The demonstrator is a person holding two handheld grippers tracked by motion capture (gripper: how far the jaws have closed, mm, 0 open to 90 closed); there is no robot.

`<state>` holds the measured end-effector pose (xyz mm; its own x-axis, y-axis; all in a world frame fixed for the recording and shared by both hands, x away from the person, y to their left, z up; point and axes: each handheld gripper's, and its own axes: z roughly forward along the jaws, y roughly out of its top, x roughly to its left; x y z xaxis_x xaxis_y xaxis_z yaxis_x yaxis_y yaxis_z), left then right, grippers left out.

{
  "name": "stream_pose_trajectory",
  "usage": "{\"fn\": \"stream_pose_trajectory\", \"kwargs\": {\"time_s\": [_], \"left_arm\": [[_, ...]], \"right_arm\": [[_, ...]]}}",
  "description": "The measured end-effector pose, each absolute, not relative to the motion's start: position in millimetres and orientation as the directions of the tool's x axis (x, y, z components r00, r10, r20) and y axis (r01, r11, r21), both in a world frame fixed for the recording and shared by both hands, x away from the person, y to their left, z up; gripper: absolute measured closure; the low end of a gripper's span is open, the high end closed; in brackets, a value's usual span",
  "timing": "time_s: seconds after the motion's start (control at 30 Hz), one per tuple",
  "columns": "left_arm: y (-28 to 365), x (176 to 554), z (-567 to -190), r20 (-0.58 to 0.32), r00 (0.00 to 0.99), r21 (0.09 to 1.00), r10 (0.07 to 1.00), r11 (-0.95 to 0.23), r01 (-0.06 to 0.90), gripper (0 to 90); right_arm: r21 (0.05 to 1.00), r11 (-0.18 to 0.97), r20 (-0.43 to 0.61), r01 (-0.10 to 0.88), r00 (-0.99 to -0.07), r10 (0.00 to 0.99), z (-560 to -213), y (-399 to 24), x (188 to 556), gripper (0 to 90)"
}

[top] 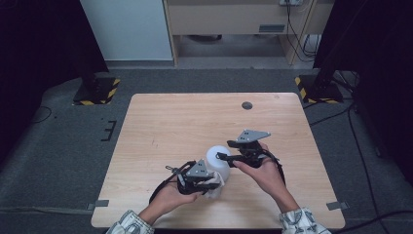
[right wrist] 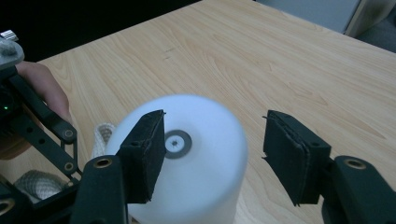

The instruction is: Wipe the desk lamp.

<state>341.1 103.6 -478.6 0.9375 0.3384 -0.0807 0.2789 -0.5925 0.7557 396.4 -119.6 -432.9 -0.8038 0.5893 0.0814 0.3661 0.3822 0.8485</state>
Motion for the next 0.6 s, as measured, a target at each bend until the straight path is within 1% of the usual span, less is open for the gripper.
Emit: {"fn": "stream_pose_trajectory", "kwargs": {"time_s": [0.13, 0.43, 0.5, 0.6], "left_arm": [[104.2, 341.9, -478.7, -0.083, 0.937, 0.757, 0.34, -0.59, 0.281, 77.0], [104.4, 342.7, -478.1, -0.081, 0.936, 0.762, 0.341, -0.585, 0.279, 77.0], [103.6, 342.8, -476.8, -0.091, 0.935, 0.771, 0.343, -0.57, 0.284, 77.0], [99.1, 341.3, -470.5, -0.088, 0.938, 0.797, 0.335, -0.542, 0.268, 76.9]], "right_arm": [[0.842, 0.392, 0.082, 0.372, -0.805, 0.587, -433.9, -122.3, 397.2, 40.7], [0.845, 0.377, 0.106, 0.38, -0.809, 0.578, -434.6, -127.3, 399.5, 48.8], [0.846, 0.372, 0.116, 0.383, -0.812, 0.572, -435.5, -126.1, 399.5, 51.4], [0.846, 0.363, 0.128, 0.39, -0.81, 0.572, -436.8, -124.7, 399.7, 52.0]]}}
